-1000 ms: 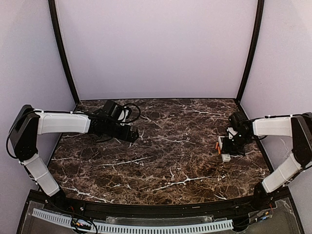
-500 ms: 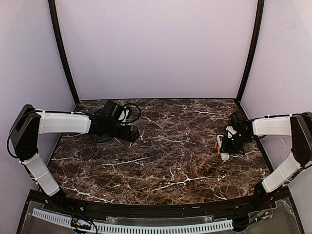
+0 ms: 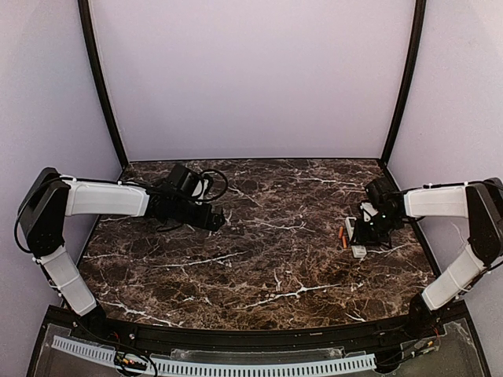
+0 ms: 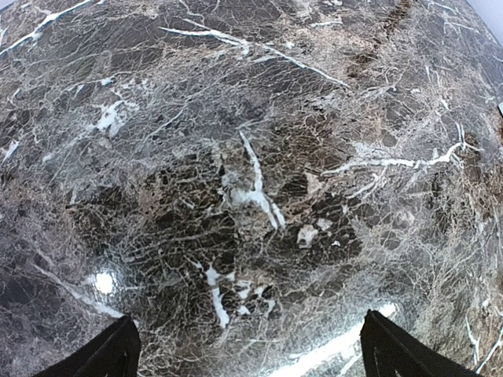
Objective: Load the batteries into the remote control
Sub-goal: Pick up the remote control from the center of the board.
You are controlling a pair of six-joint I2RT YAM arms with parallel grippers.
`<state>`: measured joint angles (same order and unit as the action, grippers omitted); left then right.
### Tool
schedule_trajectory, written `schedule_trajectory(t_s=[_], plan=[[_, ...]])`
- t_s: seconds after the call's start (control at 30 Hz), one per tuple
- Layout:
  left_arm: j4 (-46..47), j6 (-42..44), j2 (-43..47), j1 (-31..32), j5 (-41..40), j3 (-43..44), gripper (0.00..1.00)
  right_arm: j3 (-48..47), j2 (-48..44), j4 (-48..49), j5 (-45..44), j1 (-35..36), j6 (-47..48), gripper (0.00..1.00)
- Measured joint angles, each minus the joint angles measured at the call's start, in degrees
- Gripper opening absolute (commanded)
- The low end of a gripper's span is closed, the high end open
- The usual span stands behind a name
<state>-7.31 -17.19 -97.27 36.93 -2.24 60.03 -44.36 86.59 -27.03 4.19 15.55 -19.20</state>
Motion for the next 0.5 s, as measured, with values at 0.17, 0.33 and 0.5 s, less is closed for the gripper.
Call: schedule_trajectory(t_s=[0.17,0.33,0.5], plan=[[0.0,0.0,0.0,0.0,0.0,0.0,0.99,-0.9,0.0,-0.6,0.0,0.1,0.0,0.22],[0.0,0.0,0.0,0.0,0.0,0.0,0.99,-1.8,0.0,-0.7,0.0,0.1,0.1,0.22],[0.0,0.0,0.0,0.0,-0.2,0.0,0.99,-1.9,0.0,-0.9,0.1,0.1,0.2,0.21]])
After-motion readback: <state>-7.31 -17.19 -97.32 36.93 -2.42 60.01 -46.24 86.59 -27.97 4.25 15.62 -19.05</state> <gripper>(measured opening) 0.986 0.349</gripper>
